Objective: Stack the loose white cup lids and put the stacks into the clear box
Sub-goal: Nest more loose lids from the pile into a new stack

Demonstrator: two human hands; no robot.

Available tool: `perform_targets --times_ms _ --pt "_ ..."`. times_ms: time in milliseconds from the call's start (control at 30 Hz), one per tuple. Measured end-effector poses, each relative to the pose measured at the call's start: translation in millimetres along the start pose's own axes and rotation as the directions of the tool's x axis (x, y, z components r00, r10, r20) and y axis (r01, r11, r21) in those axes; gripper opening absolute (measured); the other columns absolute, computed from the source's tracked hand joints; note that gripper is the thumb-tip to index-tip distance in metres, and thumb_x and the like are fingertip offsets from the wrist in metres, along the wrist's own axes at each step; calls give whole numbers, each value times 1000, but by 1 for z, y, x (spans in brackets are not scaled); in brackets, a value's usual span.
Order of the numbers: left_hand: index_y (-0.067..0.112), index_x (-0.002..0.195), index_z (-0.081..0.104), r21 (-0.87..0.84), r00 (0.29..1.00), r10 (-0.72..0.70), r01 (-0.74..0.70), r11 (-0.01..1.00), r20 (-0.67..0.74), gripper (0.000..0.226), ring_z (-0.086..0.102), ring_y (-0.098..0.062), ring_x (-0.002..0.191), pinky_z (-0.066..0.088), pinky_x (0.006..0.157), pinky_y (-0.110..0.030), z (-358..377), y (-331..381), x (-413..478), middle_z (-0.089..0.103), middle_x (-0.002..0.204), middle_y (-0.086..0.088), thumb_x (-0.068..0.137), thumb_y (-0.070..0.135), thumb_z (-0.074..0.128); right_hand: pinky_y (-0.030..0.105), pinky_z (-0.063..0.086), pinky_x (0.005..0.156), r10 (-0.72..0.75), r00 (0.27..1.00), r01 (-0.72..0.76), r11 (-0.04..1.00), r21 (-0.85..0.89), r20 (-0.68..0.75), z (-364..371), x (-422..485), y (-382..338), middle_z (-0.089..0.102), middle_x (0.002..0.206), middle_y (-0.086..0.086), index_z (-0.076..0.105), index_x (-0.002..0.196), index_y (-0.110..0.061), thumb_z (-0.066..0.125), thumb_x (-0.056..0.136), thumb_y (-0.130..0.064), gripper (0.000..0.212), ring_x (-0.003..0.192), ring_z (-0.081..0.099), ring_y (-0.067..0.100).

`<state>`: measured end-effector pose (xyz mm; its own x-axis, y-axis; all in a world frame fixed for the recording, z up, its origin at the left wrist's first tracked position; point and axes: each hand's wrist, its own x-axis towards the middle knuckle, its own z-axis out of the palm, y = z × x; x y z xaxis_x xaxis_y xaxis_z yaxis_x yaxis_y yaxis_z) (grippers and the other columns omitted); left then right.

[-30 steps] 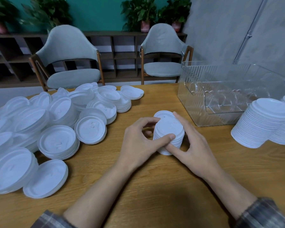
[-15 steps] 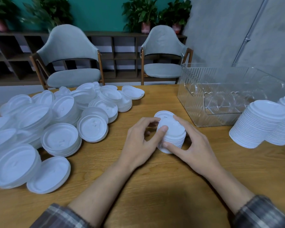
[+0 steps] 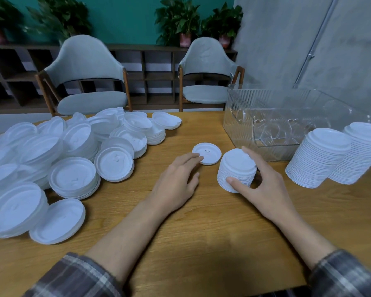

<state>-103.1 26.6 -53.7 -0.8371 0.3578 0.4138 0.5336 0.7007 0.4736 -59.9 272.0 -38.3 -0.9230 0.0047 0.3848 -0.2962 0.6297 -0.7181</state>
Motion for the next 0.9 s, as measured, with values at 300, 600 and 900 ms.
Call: perform_targets --times_ms 300,600,900 --pt "17 128 68 40 998 -63 64 997 -27 34 60 -19 124 52 98 -39 8 -7 26 70 126 3 98 31 72 -3 30 98 15 1000 -15 1000 10 -1 1 2 0 55 141 -28 49 149 -43 89 78 -42 81 130 43 -18" --pt "22 100 63 -131 965 -148 121 984 -216 10 58 -12 72 47 68 -34 0 -1 22 65 80 13 97 28 71 0 30 102 -15 999 14 1000 12 45 0 0 -5 52 141 -33 47 151 -43 77 75 -61 84 134 43 -14" --pt "19 128 70 -814 886 -446 161 558 -130 26 77 -19 79 60 83 -27 -26 27 18 75 110 -3 102 16 68 23 42 110 -13 997 6 996 84 82 12 5 -16 54 138 -29 46 152 -40 75 78 -59 82 133 48 -6"
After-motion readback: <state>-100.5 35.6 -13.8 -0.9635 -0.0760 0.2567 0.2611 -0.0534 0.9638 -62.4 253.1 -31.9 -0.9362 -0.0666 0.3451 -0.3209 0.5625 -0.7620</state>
